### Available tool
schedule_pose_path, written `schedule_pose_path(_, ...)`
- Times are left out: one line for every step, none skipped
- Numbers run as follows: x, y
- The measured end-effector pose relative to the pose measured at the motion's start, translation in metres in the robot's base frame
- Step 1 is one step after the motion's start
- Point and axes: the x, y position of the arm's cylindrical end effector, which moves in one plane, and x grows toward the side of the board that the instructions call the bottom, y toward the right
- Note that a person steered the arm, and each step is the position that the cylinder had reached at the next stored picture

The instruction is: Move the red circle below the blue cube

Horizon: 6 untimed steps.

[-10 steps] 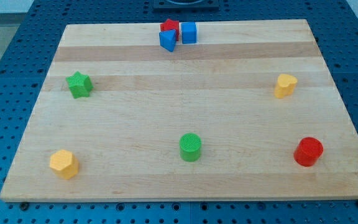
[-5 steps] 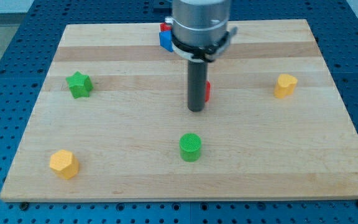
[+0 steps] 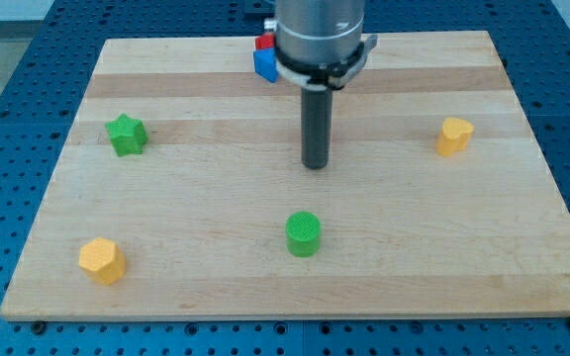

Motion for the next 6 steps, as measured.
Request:
schedule_pose_path(-0.057, 0.000)
schedule_pose_path(-0.099, 0.000)
schedule_pose_path(-0.089, 0.005)
schedule_pose_path(-0.080, 0.029)
schedule_pose_path(-0.098, 0.036)
schedule_pose_path(-0.118, 0.018)
